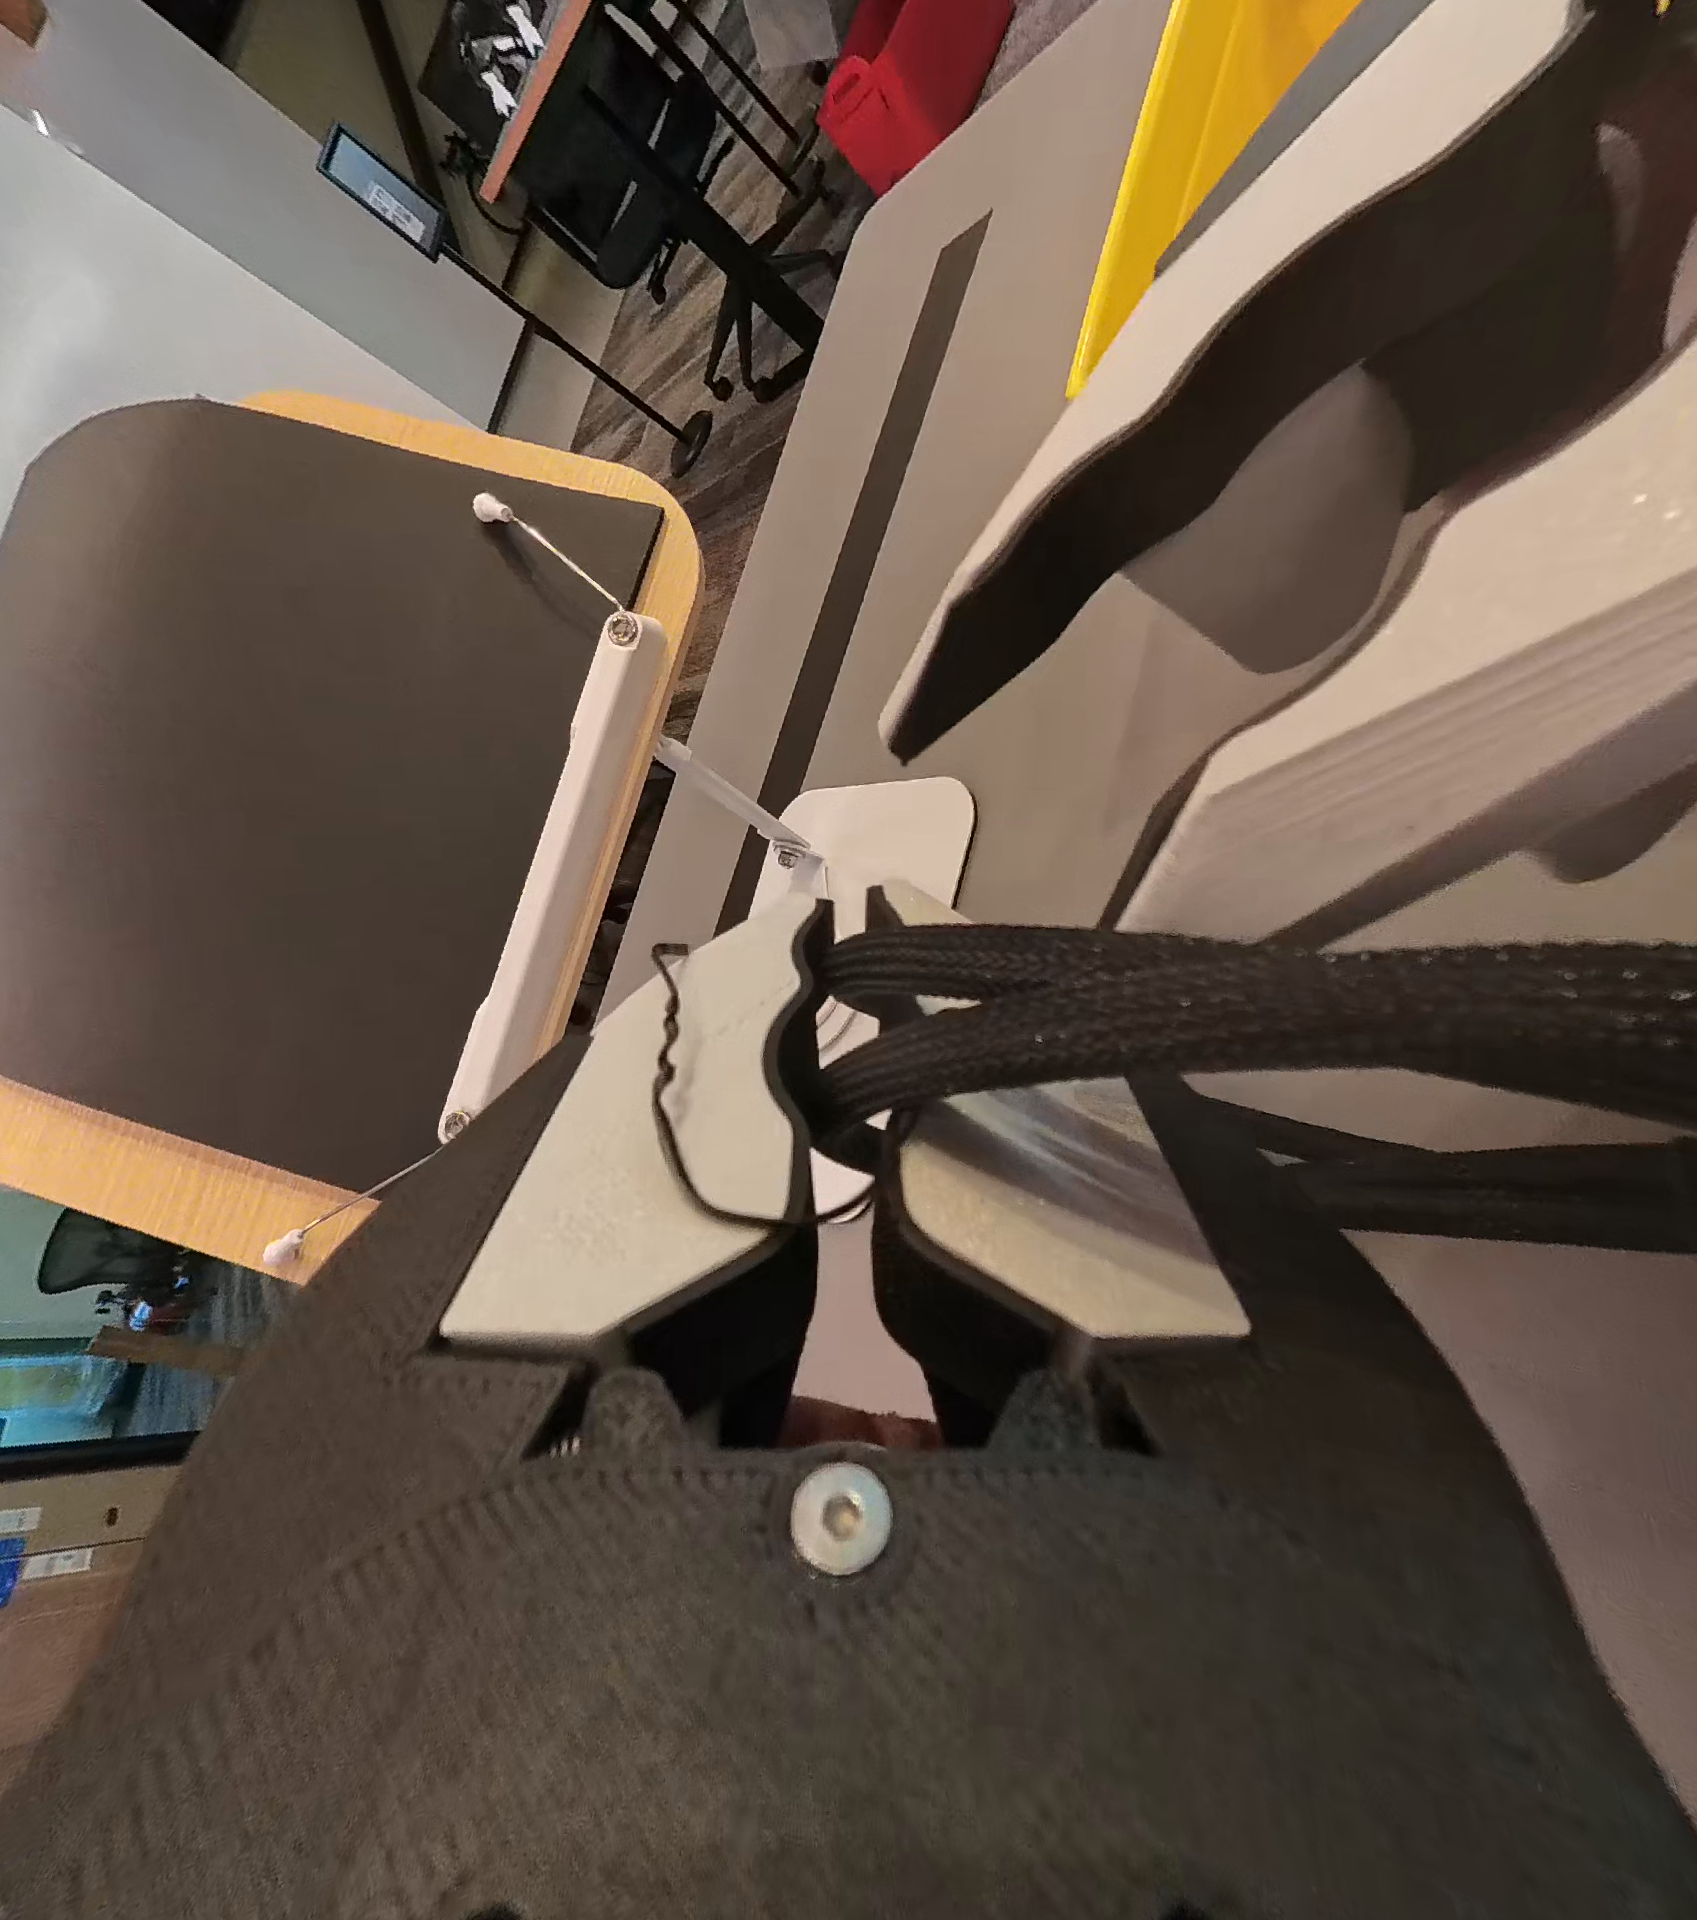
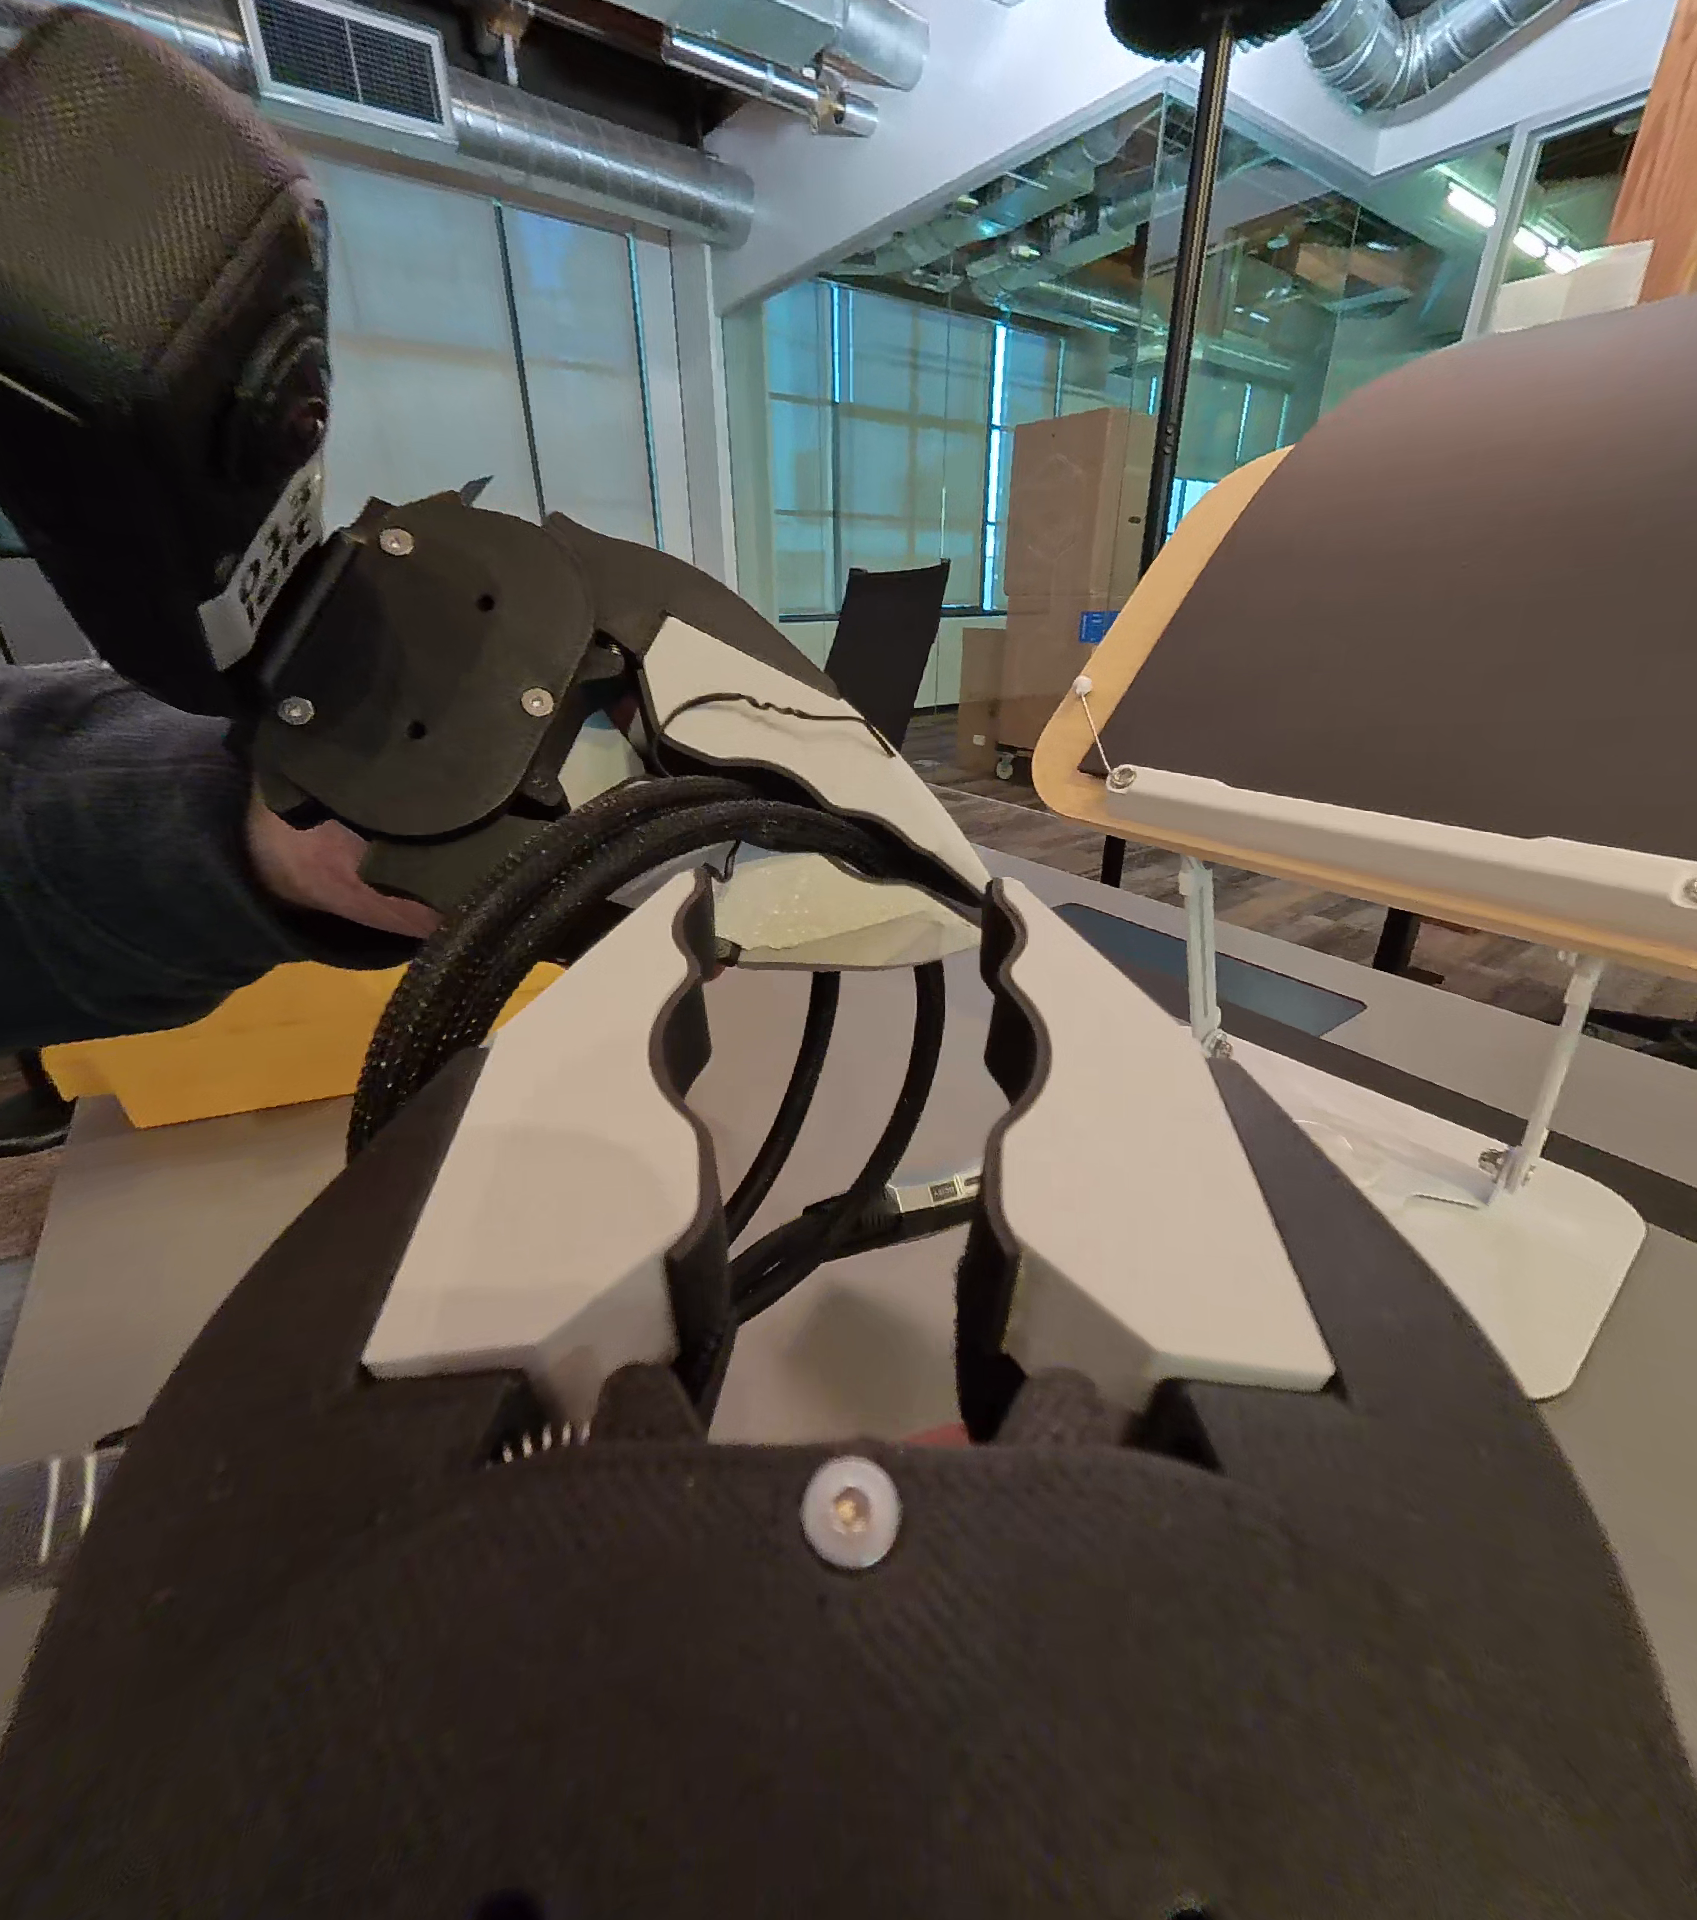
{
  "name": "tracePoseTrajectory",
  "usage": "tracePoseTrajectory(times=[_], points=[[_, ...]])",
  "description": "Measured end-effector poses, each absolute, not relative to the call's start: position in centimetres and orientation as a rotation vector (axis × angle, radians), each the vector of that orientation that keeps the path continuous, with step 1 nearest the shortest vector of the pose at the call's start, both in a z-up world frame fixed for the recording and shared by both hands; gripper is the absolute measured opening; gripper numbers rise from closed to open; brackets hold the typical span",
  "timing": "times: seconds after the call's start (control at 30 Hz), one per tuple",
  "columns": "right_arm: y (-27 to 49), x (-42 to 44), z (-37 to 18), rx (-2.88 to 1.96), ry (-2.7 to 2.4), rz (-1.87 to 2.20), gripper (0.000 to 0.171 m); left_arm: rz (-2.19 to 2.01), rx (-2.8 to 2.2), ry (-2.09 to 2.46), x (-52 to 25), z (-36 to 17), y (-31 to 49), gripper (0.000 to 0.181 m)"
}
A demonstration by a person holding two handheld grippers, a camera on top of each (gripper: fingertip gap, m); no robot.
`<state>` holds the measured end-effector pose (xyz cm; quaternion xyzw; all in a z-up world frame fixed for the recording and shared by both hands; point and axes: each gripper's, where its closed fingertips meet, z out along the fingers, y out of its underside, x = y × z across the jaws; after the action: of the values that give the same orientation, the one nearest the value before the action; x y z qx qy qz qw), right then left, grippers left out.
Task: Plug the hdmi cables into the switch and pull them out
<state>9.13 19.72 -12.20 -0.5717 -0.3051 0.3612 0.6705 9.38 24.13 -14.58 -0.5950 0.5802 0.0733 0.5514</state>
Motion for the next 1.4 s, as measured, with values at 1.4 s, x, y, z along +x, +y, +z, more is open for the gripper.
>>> tracePoseTrajectory(times=[1.4], points=[[18.1,8.9,-12.2,-1.197,-0.959,0.701,0.060,0.111,-1.350,1.479,11.0,-15.0,22.5,0.004]])
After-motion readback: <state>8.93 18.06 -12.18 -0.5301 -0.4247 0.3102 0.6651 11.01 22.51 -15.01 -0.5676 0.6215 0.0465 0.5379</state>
